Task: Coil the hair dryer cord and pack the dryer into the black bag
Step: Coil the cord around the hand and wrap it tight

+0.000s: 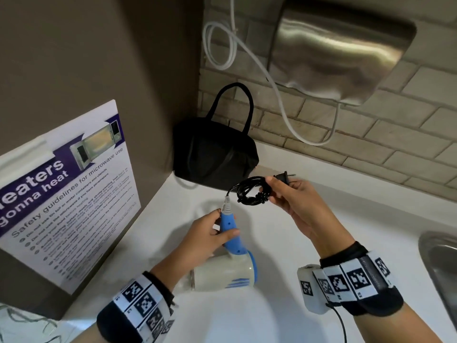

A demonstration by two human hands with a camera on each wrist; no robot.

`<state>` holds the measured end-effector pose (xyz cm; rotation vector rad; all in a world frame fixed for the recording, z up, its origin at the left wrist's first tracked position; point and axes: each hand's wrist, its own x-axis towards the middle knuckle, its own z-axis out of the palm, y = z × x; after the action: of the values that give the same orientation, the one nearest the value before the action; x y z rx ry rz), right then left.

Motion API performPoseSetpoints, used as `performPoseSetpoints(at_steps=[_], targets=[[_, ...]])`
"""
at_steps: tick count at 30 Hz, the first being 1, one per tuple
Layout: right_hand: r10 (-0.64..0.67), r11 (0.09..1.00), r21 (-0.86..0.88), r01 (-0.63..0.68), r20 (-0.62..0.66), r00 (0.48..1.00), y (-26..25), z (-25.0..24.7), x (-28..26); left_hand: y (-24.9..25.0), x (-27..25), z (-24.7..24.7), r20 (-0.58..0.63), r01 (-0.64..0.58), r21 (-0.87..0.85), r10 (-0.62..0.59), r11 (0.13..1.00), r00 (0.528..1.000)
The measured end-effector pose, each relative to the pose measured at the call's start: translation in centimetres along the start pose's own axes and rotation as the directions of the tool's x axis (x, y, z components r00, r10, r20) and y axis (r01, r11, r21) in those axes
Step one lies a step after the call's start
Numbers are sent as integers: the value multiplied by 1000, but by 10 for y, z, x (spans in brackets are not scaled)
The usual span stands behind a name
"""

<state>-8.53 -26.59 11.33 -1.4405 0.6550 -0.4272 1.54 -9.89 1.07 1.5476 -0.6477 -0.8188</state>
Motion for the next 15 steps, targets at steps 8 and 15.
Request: performPoseSetpoints(at_steps=[8,15], targets=[[304,952,90,-294,-132,944,78,-37,20,-11,22,40,68,291,-54,-287,955,956],[432,902,93,-422,-155,888,121,-53,28,-22,31,54,170,479,-3,-472,878,865]])
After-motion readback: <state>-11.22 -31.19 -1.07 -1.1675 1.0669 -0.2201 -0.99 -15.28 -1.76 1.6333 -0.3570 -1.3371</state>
